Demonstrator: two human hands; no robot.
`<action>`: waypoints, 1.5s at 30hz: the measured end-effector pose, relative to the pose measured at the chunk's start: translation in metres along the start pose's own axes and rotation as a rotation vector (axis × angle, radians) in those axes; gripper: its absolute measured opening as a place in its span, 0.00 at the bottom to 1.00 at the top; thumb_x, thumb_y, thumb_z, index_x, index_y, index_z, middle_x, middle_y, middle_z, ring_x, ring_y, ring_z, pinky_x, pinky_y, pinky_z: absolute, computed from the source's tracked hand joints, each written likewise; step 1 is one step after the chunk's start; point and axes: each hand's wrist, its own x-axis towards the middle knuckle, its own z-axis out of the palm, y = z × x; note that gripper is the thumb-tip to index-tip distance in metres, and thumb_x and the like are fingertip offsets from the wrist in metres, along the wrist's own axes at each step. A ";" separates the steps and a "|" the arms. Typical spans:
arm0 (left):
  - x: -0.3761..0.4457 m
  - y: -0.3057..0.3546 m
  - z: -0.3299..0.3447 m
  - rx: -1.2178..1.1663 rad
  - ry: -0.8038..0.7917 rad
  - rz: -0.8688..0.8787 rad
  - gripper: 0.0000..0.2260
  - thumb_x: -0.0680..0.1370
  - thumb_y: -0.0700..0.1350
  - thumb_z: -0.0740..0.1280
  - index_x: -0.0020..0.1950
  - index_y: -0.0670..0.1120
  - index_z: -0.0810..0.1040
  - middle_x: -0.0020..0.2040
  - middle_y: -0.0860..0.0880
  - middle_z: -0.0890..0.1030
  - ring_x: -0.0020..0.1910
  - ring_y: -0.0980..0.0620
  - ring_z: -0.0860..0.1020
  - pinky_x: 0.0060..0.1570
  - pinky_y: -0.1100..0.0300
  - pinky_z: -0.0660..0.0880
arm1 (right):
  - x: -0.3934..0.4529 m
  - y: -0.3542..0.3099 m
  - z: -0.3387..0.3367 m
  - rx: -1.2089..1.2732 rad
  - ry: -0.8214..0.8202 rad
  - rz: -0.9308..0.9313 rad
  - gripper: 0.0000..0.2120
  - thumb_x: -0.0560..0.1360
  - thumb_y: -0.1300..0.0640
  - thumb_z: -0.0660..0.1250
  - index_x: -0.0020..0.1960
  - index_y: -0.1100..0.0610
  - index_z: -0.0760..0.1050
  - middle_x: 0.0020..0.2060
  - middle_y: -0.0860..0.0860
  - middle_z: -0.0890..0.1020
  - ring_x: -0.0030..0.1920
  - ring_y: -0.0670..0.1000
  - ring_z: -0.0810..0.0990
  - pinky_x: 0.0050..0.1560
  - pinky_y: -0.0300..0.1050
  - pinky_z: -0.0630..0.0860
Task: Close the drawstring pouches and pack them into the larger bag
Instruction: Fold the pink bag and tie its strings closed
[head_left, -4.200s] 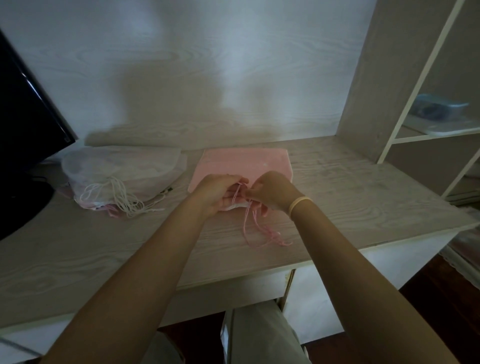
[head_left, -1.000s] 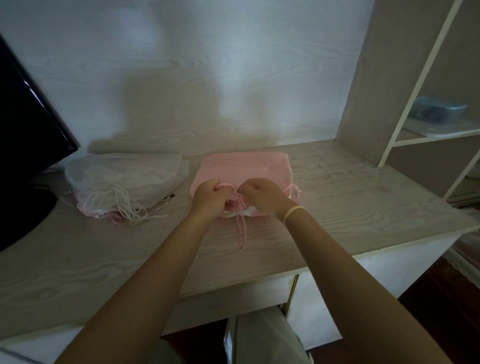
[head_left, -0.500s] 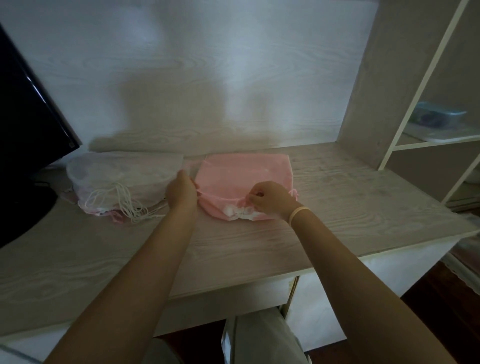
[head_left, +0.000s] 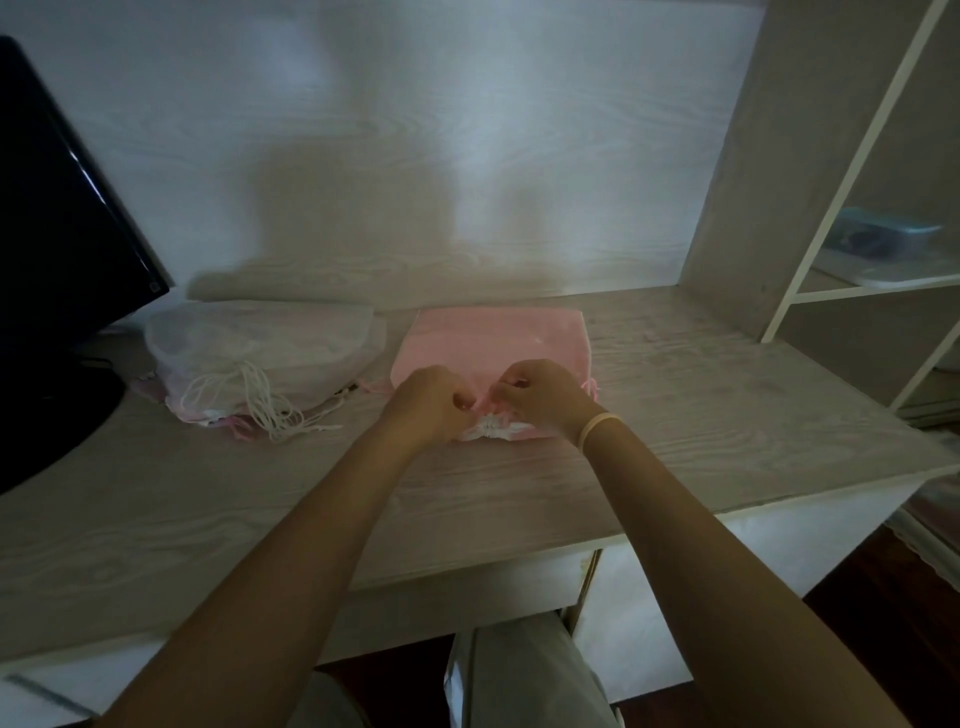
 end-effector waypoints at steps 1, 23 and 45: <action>0.001 0.000 0.002 0.008 0.025 -0.031 0.14 0.74 0.43 0.69 0.29 0.49 0.71 0.31 0.45 0.69 0.32 0.49 0.66 0.33 0.55 0.62 | -0.001 0.001 -0.001 -0.004 0.003 -0.002 0.11 0.77 0.56 0.66 0.44 0.63 0.82 0.39 0.59 0.83 0.35 0.50 0.75 0.38 0.41 0.70; -0.020 -0.012 0.016 -0.393 0.040 -0.271 0.14 0.75 0.41 0.70 0.29 0.46 0.73 0.28 0.52 0.69 0.29 0.55 0.66 0.26 0.64 0.58 | -0.021 0.018 -0.008 -0.244 0.100 0.118 0.07 0.75 0.53 0.68 0.47 0.57 0.79 0.46 0.52 0.82 0.49 0.52 0.79 0.53 0.44 0.72; -0.015 -0.005 0.020 -0.547 -0.127 -0.332 0.13 0.78 0.54 0.67 0.36 0.50 0.77 0.25 0.55 0.70 0.22 0.58 0.68 0.19 0.68 0.61 | -0.021 0.028 0.010 0.230 0.037 0.225 0.09 0.71 0.54 0.73 0.38 0.56 0.76 0.32 0.48 0.76 0.33 0.46 0.73 0.33 0.37 0.67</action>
